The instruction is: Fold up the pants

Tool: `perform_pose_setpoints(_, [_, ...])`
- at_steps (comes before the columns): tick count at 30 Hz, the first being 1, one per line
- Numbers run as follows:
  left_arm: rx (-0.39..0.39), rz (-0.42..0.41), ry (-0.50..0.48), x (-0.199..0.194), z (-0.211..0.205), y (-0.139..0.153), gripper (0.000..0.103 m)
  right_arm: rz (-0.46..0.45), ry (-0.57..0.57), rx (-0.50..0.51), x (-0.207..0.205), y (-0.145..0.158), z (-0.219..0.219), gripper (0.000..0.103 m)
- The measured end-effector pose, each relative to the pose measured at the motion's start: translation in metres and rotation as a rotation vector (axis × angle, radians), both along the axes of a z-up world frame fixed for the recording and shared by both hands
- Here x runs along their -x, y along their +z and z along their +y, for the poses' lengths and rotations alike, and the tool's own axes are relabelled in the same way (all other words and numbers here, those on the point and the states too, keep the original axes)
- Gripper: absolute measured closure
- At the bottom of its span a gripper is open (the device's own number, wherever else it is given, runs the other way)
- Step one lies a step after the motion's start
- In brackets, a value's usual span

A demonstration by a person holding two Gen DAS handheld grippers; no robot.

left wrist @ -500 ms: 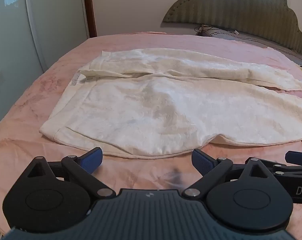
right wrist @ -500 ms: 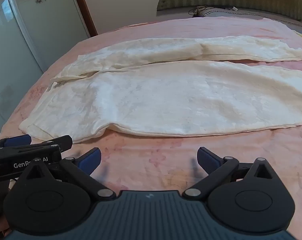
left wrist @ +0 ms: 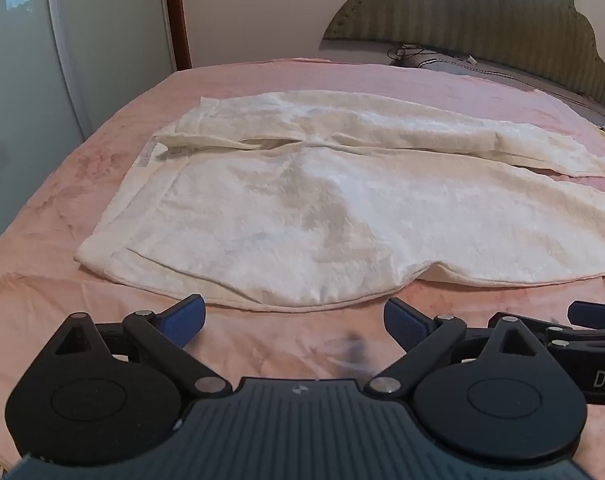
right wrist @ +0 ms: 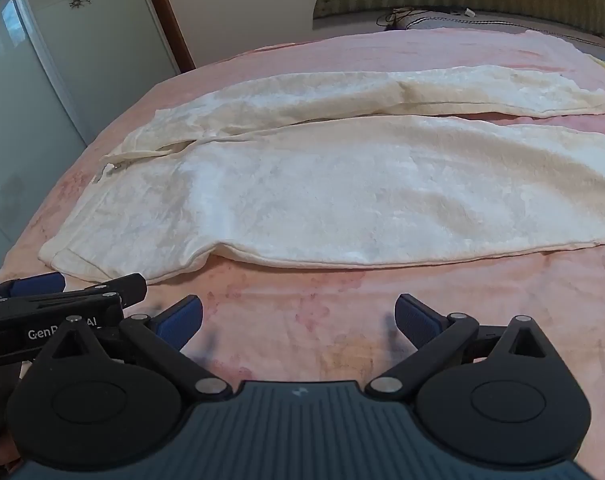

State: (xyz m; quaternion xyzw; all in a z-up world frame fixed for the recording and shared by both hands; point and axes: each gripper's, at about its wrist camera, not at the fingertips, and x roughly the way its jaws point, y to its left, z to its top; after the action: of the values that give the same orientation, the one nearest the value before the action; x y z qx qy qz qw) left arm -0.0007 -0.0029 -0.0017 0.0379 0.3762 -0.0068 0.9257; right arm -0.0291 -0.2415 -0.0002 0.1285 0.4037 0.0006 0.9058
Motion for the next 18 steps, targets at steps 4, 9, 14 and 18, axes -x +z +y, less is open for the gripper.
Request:
perform_pose_setpoints(4, [0.006, 0.007, 0.000, 0.0003, -0.0001, -0.0007, 0.006, 0.001, 0.001, 0.006, -0.0014, -0.0017, 0.0022, 0.000])
perform_pose_setpoints(9, [0.018, 0.017, 0.003, -0.0016, 0.0009, -0.0027, 0.006, 0.006, 0.004, 0.015, -0.0014, -0.0037, 0.0025, 0.000])
perform_pose_setpoints(14, [0.027, 0.020, 0.003, -0.0018, 0.0012, -0.0040, 0.006, 0.005, -0.004, 0.036, -0.0011, -0.0042, 0.0027, 0.000])
perform_pose_setpoints(18, [0.022, 0.034, 0.009, -0.0034, -0.0006, -0.0057, 0.005, -0.001, -0.004, 0.036, -0.0009, -0.0042, 0.0010, 0.000])
